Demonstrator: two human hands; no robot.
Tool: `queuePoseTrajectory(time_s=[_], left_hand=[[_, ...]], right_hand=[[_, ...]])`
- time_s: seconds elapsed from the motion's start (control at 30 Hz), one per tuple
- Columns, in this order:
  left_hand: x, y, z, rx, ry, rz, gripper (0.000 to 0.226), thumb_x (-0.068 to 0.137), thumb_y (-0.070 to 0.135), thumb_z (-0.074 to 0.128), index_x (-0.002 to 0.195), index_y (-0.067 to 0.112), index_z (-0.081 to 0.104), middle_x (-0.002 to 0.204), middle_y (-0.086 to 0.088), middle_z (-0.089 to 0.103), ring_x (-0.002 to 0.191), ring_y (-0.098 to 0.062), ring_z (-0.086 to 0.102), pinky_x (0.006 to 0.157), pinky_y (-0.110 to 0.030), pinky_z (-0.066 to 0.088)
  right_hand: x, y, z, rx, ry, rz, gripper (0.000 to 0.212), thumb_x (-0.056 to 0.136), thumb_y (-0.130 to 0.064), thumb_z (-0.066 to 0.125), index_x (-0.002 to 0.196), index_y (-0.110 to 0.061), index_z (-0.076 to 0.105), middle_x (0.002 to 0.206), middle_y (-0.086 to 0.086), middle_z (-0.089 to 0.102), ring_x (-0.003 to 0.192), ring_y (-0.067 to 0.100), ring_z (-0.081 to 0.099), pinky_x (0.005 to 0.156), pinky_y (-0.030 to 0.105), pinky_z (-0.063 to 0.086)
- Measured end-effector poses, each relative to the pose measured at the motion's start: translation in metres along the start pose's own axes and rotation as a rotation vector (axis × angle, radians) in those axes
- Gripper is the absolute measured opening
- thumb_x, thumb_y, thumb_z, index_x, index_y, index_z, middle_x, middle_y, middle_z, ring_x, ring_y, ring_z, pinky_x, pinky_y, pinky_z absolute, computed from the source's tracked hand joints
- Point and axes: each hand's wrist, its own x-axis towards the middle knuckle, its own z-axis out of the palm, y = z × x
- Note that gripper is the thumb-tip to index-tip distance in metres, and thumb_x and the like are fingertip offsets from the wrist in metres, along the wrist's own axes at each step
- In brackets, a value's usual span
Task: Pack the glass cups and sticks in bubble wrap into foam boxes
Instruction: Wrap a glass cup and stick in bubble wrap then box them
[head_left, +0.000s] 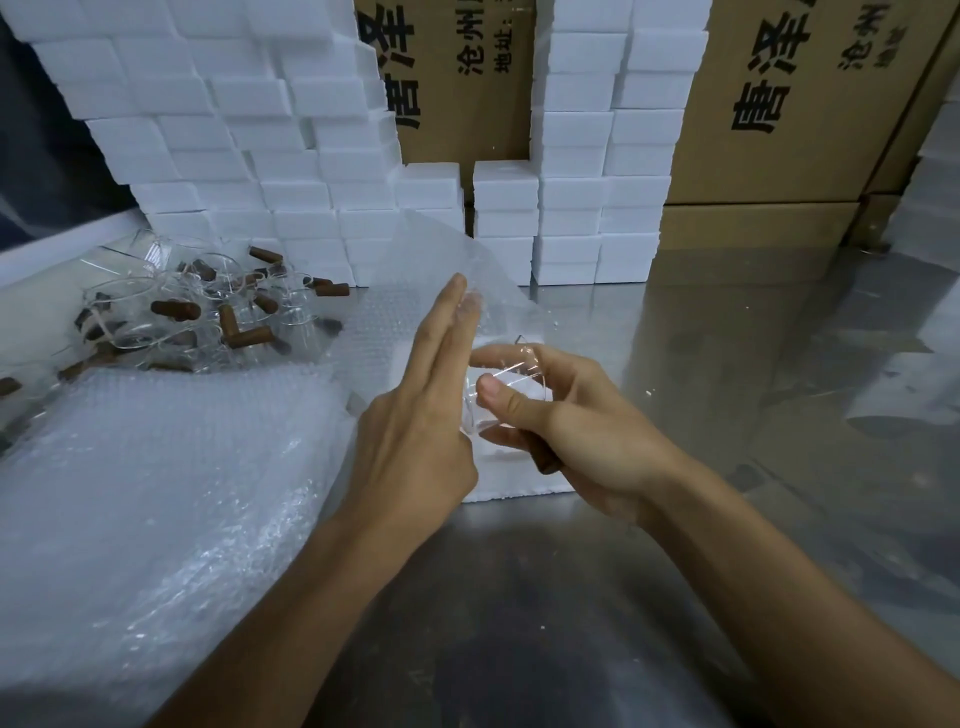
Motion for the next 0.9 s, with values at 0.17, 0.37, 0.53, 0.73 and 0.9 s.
queuePoseTrajectory(time_s=[0.17, 0.37, 0.53, 0.73, 0.9], left_hand=[[-0.004, 0.012, 0.002, 0.065, -0.048, 0.125, 0.115, 0.061, -0.017, 0.067, 0.157, 0.021, 0.016, 0.166, 0.012, 0.004, 0.061, -0.015, 0.057, 0.048, -0.023, 0.043], [-0.007, 0.021, 0.004, 0.045, -0.062, 0.128, 0.109, 0.061, -0.015, 0.067, 0.156, 0.017, 0.023, 0.166, 0.009, 0.008, 0.048, -0.012, 0.038, 0.045, -0.014, 0.026], [-0.009, 0.026, 0.003, 0.041, -0.058, 0.130, 0.109, 0.062, -0.017, 0.064, 0.156, 0.017, 0.022, 0.165, 0.012, 0.003, 0.050, -0.019, 0.049, 0.045, -0.032, 0.045], [-0.011, 0.029, 0.005, 0.059, -0.055, 0.123, 0.107, 0.063, -0.016, 0.068, 0.155, 0.015, 0.024, 0.166, 0.007, 0.005, 0.050, -0.015, 0.046, 0.044, -0.029, 0.046], [-0.011, 0.033, 0.006, 0.052, -0.065, 0.144, 0.109, 0.062, -0.016, 0.065, 0.156, 0.016, 0.021, 0.166, 0.011, -0.002, 0.049, -0.018, 0.048, 0.045, -0.032, 0.047]], right_hand=[[0.001, -0.002, 0.000, 0.314, 0.017, -0.004, 0.011, 0.098, -0.016, 0.061, 0.100, -0.015, 0.072, 0.110, 0.009, 0.057, 0.093, 0.019, 0.062, 0.076, 0.029, 0.057], [0.002, -0.002, -0.005, 0.312, 0.012, -0.078, 0.017, 0.093, -0.009, 0.064, 0.081, -0.018, 0.071, 0.087, -0.004, 0.062, 0.083, 0.013, 0.062, 0.081, 0.028, 0.047], [0.002, 0.000, -0.002, 0.365, 0.075, -0.159, 0.013, 0.087, 0.003, 0.065, 0.085, -0.005, 0.074, 0.094, 0.001, 0.062, 0.083, 0.023, 0.064, 0.081, 0.027, 0.057], [0.006, 0.009, 0.000, 0.231, 0.145, -0.190, 0.014, 0.088, -0.007, 0.063, 0.078, 0.002, 0.067, 0.089, 0.023, 0.051, 0.087, 0.030, 0.060, 0.093, 0.040, 0.053], [0.006, 0.013, -0.004, -0.024, 0.135, -0.202, 0.016, 0.093, -0.004, 0.058, 0.088, -0.005, 0.073, 0.104, 0.003, 0.069, 0.120, 0.024, 0.060, 0.103, 0.042, 0.050]])
